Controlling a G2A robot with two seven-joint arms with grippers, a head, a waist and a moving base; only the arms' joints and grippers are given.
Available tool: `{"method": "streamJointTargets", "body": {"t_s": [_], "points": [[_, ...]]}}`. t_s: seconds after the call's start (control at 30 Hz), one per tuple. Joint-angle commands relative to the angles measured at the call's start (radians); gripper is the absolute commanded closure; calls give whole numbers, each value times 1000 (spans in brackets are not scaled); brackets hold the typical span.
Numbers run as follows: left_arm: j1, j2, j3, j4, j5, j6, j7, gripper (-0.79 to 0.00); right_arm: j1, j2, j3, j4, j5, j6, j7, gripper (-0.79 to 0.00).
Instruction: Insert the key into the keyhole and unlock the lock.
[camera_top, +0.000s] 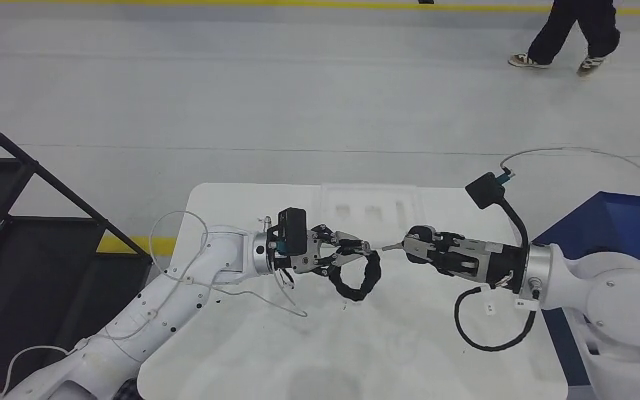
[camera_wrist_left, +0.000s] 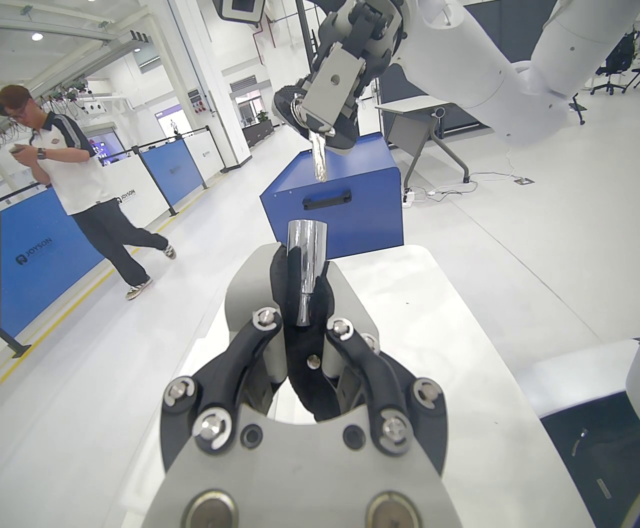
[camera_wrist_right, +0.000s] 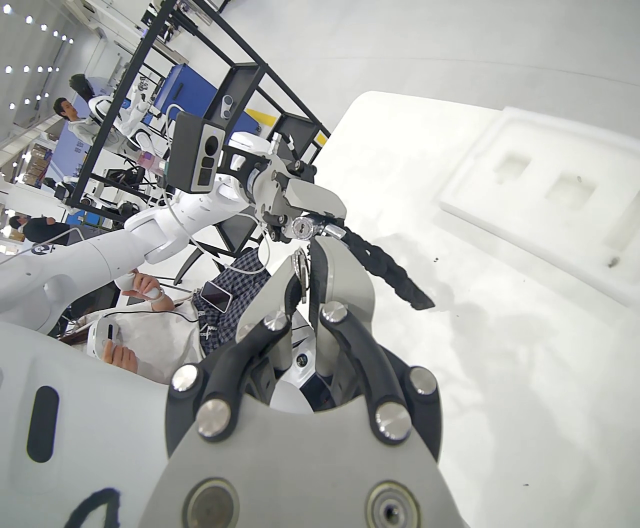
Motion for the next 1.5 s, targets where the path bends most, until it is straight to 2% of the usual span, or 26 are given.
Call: {"method": "streamJointTargets", "body": {"t_s": [0.0,0.53,0.63,0.73,1.03,1.47], "points": [[0,0,0,0,0,0,0,0,0,0,0,0,0,0,0,0],[10,-3,3,-4,-3,16,-11,0,-8,1,-3,-10,-16,-3,-15,0],[6,-14,12,14,5,43,1,0,-14,6,-1,-51,-63,34,-4,0],[-5,-33,36,45,42,77,60,0,-11,12,3,-105,-123,95,25,0],[-40,-85,108,115,211,187,253,0,101,21,-69,-106,-230,208,86,0],[-45,-130,133,194,286,302,361,0,205,23,-176,-106,-271,332,129,0]]}}
